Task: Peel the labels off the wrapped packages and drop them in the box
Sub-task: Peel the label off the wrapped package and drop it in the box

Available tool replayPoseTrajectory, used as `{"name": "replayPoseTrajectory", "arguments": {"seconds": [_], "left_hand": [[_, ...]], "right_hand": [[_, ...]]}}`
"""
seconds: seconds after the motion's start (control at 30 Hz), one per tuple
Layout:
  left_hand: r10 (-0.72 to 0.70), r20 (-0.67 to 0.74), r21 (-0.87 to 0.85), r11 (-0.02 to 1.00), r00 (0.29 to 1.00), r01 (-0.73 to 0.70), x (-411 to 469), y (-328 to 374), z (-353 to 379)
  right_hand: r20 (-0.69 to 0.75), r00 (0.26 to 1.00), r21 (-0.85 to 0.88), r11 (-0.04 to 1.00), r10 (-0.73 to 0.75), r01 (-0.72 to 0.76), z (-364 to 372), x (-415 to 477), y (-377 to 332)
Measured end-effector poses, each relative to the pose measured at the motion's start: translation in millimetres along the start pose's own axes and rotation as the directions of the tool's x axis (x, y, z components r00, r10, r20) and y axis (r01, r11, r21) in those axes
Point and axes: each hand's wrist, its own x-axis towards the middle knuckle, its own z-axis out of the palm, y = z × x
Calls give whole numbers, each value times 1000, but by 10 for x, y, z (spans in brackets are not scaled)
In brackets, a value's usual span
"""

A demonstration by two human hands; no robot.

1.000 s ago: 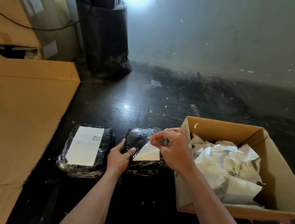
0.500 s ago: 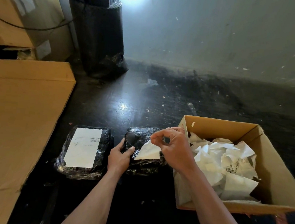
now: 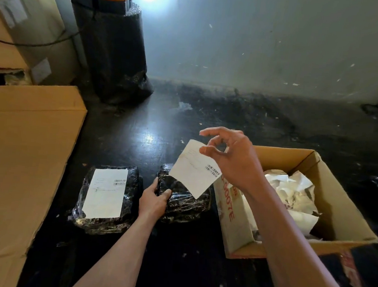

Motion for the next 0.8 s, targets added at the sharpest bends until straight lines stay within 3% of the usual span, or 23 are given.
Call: {"name": "replayPoseTrajectory", "arguments": {"seconds": [0.3, 0.47, 0.6, 0.7, 0.8], "left_hand": [[13, 61, 45, 999, 998, -15, -35, 45, -54], [78, 11, 201, 976, 997, -78, -108, 223, -86], [266, -41, 321, 916, 963, -240, -233, 565, -68], [399, 49, 332, 858, 916, -392, -325, 915, 33], [433, 159, 303, 834, 887, -462, -400, 1166, 218]], "right_hand": [[-18, 1000, 42, 999, -9, 9, -162, -135, -67], [-74, 997, 2, 1000, 28, -28, -263, -202, -62], [-145, 989, -108, 993, 23, -39, -449, -278, -67], [-186, 982, -227, 972, 20, -62, -660, -326, 12], [-219, 975, -345, 931, 48, -123, -893, -351, 144]]}}
